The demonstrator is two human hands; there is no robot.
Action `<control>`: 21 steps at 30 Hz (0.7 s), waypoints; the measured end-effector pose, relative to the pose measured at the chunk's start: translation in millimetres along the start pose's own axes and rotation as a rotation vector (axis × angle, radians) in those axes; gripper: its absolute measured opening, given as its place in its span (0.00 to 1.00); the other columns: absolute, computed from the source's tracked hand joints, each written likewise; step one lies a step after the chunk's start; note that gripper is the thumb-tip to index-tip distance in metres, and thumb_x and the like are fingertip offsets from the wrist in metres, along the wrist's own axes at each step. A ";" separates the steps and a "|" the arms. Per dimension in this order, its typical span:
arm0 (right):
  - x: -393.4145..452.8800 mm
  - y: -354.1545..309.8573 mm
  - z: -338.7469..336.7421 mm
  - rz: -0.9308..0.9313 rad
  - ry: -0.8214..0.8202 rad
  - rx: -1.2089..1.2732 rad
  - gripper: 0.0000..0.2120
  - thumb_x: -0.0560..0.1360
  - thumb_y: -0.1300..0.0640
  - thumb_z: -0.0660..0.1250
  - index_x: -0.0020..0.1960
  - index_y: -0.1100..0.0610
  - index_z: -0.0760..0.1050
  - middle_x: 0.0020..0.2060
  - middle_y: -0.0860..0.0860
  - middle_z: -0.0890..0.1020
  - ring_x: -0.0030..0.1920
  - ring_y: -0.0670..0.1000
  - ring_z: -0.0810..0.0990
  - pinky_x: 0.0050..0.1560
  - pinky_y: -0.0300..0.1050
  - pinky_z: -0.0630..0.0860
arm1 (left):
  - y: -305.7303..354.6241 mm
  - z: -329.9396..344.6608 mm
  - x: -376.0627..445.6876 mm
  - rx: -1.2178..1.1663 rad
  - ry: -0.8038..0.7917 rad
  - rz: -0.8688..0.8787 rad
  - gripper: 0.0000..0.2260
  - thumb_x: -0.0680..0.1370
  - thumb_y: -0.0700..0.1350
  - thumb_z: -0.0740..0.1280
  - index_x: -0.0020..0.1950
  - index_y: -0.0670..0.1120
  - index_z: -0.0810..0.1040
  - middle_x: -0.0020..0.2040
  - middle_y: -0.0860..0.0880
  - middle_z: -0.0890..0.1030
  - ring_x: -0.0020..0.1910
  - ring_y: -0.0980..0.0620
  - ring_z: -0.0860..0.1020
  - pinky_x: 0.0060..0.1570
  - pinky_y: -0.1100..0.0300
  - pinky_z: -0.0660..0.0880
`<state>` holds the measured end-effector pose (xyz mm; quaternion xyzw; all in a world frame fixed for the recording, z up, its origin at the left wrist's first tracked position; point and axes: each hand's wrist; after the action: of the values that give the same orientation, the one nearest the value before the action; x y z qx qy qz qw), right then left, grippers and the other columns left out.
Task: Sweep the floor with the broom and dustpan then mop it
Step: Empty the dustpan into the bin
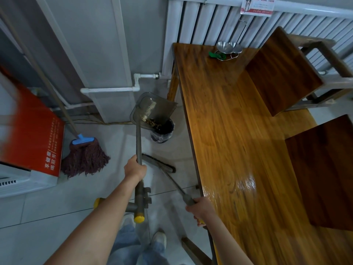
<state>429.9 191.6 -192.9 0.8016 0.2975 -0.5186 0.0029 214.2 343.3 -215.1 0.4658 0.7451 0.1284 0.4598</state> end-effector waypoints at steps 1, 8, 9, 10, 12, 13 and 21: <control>-0.3 -0.3 -0.2 0.001 0.002 0.000 0.13 0.73 0.54 0.70 0.55 0.58 0.79 0.32 0.50 0.78 0.34 0.48 0.78 0.48 0.50 0.83 | -0.7 -2.0 0.8 0.011 -0.001 0.014 0.15 0.74 0.37 0.63 0.60 0.44 0.76 0.51 0.42 0.80 0.47 0.43 0.79 0.42 0.57 0.76; -0.8 -1.1 0.4 0.001 -0.006 -0.003 0.16 0.74 0.54 0.71 0.59 0.59 0.78 0.33 0.50 0.77 0.34 0.49 0.77 0.46 0.49 0.82 | -0.4 -5.9 0.1 0.086 -0.023 0.062 0.14 0.75 0.36 0.63 0.60 0.43 0.75 0.49 0.43 0.80 0.44 0.45 0.77 0.41 0.59 0.72; -0.7 -1.5 0.0 0.005 -0.008 -0.005 0.16 0.74 0.54 0.71 0.59 0.59 0.78 0.33 0.51 0.77 0.34 0.49 0.77 0.44 0.49 0.82 | -0.6 -4.7 -0.8 0.101 -0.032 0.063 0.15 0.75 0.36 0.63 0.62 0.43 0.75 0.50 0.43 0.80 0.45 0.45 0.77 0.41 0.60 0.72; -0.9 -1.9 -0.5 0.009 -0.009 -0.005 0.16 0.74 0.54 0.71 0.59 0.59 0.78 0.33 0.51 0.77 0.33 0.49 0.77 0.43 0.48 0.82 | -1.4 -3.7 -1.0 0.113 -0.040 0.061 0.17 0.75 0.37 0.63 0.64 0.43 0.74 0.52 0.42 0.80 0.46 0.45 0.77 0.42 0.60 0.71; -2.0 -1.9 -1.5 0.016 -0.011 -0.004 0.16 0.74 0.54 0.71 0.59 0.60 0.77 0.33 0.51 0.77 0.32 0.49 0.76 0.41 0.47 0.82 | -3.1 -2.2 -0.3 0.135 -0.055 0.059 0.21 0.75 0.37 0.63 0.68 0.44 0.71 0.55 0.42 0.79 0.49 0.44 0.77 0.43 0.61 0.71; -2.2 -1.6 -1.9 0.018 -0.012 -0.001 0.16 0.74 0.55 0.70 0.59 0.60 0.77 0.33 0.51 0.77 0.33 0.49 0.77 0.41 0.47 0.82 | -3.2 -1.5 0.5 0.140 -0.057 0.060 0.22 0.75 0.37 0.63 0.69 0.44 0.71 0.55 0.42 0.79 0.48 0.45 0.77 0.42 0.61 0.71; 1.6 1.1 -1.6 -0.003 -0.010 -0.021 0.15 0.74 0.54 0.70 0.58 0.58 0.78 0.34 0.50 0.78 0.38 0.49 0.80 0.48 0.50 0.83 | -0.9 -3.8 1.3 0.146 -0.026 0.068 0.16 0.75 0.37 0.64 0.63 0.42 0.74 0.50 0.44 0.78 0.45 0.45 0.76 0.43 0.60 0.71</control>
<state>432.2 191.9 -193.7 0.7985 0.3043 -0.5192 0.0120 210.4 344.8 -214.3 0.5247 0.7302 0.0833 0.4297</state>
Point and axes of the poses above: each hand's wrist, its own x-axis towards the middle knuckle, its own z-axis out of the palm, y = z × x
